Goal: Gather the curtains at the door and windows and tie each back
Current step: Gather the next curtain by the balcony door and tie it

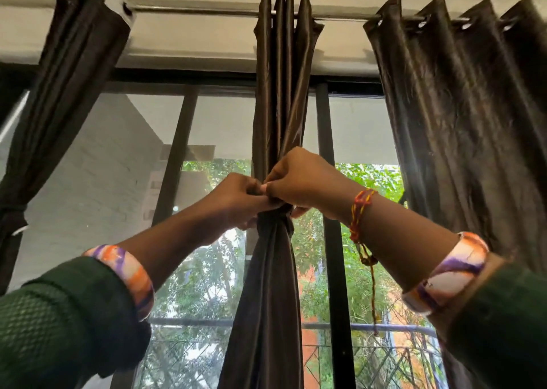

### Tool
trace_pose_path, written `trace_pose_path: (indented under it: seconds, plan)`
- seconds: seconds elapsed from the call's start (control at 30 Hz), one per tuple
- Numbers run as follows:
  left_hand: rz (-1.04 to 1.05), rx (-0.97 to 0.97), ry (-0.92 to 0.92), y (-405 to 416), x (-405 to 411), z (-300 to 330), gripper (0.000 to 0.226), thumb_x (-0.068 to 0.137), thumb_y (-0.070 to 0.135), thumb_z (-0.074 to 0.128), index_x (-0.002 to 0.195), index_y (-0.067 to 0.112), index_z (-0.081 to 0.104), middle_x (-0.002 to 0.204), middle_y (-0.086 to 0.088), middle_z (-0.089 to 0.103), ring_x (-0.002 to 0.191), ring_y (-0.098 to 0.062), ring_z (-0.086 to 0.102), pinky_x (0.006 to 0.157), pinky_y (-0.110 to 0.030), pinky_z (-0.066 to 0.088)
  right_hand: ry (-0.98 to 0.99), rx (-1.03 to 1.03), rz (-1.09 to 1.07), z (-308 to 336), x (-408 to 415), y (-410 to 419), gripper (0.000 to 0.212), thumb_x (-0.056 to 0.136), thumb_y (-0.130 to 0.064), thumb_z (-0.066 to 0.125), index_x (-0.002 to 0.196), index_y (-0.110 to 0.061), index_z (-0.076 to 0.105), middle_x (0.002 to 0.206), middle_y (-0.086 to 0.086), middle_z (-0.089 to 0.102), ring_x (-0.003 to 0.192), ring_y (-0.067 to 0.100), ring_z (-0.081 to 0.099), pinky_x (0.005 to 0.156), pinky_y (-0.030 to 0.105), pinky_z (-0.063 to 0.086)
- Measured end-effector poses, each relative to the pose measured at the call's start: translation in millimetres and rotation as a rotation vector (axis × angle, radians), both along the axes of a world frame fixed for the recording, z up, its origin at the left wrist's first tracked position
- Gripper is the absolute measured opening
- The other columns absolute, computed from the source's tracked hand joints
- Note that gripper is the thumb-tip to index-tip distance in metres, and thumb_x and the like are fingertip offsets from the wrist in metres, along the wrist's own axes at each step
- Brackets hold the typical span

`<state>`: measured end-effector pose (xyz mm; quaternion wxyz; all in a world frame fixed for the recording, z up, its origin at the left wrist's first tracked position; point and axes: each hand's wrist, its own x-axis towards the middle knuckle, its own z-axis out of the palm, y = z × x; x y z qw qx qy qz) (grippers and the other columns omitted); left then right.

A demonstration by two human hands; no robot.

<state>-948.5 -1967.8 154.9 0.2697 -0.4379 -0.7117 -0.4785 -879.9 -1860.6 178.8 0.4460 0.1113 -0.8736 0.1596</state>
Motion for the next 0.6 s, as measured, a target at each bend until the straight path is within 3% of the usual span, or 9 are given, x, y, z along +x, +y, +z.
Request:
trace_pose_path:
  seconds: [0.1, 0.17, 0.23, 0.3, 0.37, 0.4, 0.47, 0.53, 0.6]
  plan:
    - [0.036, -0.070, 0.073, 2.4, -2.2, 1.6, 0.022, 0.082, 0.015, 0.065, 0.089, -0.006, 0.062, 0.065, -0.016, 0.059, 0.049, -0.003, 0.052, 0.051, -0.016, 0.041, 0.020, -0.042, -0.007, -2.0, -1.1, 6.7, 0.019, 0.084, -0.014, 0.067, 0.097, -0.001, 0.067, 0.093, 0.018, 0.066, 0.074, 0.031, 0.070, 0.061, 0.040, 0.060]
    - [0.047, -0.144, 0.124, 2.5, -4.9, 1.1, 0.023, 0.082, 0.016, 0.066, 0.093, -0.003, 0.063, 0.087, -0.022, 0.067, 0.076, -0.016, 0.062, 0.072, -0.032, 0.049, 0.028, -0.064, 0.012, -2.5, -2.7, 9.5, 0.016, 0.082, -0.007, 0.067, 0.096, 0.000, 0.066, 0.094, 0.020, 0.066, 0.074, 0.033, 0.070, 0.061, 0.041, 0.060]
    - [0.091, -0.248, 0.181, 4.5, -4.8, 0.0, 0.027, 0.080, 0.018, 0.068, 0.102, 0.005, 0.062, 0.097, -0.014, 0.069, 0.089, -0.022, 0.065, 0.085, -0.040, 0.053, 0.018, -0.102, 0.047, -2.2, -3.1, 12.6, 0.015, 0.081, -0.004, 0.068, 0.095, 0.002, 0.067, 0.092, 0.020, 0.066, 0.074, 0.032, 0.069, 0.064, 0.041, 0.060]
    - [0.317, -0.365, 0.380, 7.5, -5.5, -1.0, 0.036, 0.077, 0.026, 0.071, 0.109, 0.013, 0.059, 0.100, -0.004, 0.068, 0.090, -0.020, 0.062, 0.084, -0.037, 0.051, -0.022, -0.161, 0.106, -3.4, -2.3, 14.9, 0.013, 0.080, -0.001, 0.068, 0.092, 0.005, 0.067, 0.086, 0.020, 0.065, 0.067, 0.030, 0.067, 0.063, 0.038, 0.060]
    - [0.586, -0.371, 0.617, 9.9, -4.8, -1.8, 0.033, 0.079, 0.037, 0.066, 0.107, 0.022, 0.058, 0.093, 0.004, 0.063, 0.094, -0.017, 0.049, 0.085, -0.031, 0.034, -0.044, -0.205, 0.153, -5.4, -2.0, 17.5, 0.007, 0.079, 0.002, 0.068, 0.085, 0.006, 0.067, 0.081, 0.020, 0.063, 0.066, 0.030, 0.066, 0.063, 0.035, 0.059]
    - [0.659, -0.355, 0.677, 10.2, -3.2, -2.3, 0.030, 0.080, 0.040, 0.062, 0.105, 0.024, 0.057, 0.091, 0.005, 0.061, 0.099, -0.018, 0.043, 0.086, -0.033, 0.025, -0.046, -0.223, 0.172, -6.2, -1.6, 18.4, 0.002, 0.079, 0.003, 0.067, 0.079, 0.005, 0.066, 0.078, 0.019, 0.062, 0.069, 0.031, 0.066, 0.064, 0.036, 0.059]
    - [0.734, -0.338, 0.760, 10.2, -3.5, -4.1, 0.027, 0.083, 0.042, 0.054, 0.103, 0.024, 0.055, 0.091, 0.003, 0.062, 0.106, -0.020, 0.039, 0.086, -0.034, 0.016, -0.047, -0.255, 0.214, -6.6, -1.8, 21.2, 0.013, 0.078, 0.006, 0.067, 0.067, 0.001, 0.063, 0.072, 0.016, 0.060, 0.073, 0.033, 0.066, 0.068, 0.038, 0.059]
    - [0.831, -0.383, 0.891, 10.7, -5.8, -7.0, 0.028, 0.088, 0.043, 0.044, 0.105, 0.022, 0.048, 0.095, 0.002, 0.061, 0.106, -0.021, 0.043, 0.088, -0.036, 0.018, -0.073, -0.273, 0.237, -7.0, -1.1, 24.2, 0.015, 0.078, 0.008, 0.066, 0.066, 0.001, 0.062, 0.071, 0.015, 0.060, 0.076, 0.031, 0.065, 0.068, 0.034, 0.059]
    - [0.875, -0.416, 0.952, 11.7, -6.9, -10.7, 0.030, 0.093, 0.043, 0.036, 0.111, 0.019, 0.041, 0.095, -0.001, 0.059, 0.093, -0.023, 0.050, 0.082, -0.035, 0.030, -0.101, -0.270, 0.245, -7.7, 1.1, 26.5, 0.005, 0.079, 0.009, 0.065, 0.075, 0.006, 0.063, 0.075, 0.015, 0.060, 0.077, 0.028, 0.064, 0.066, 0.029, 0.058]
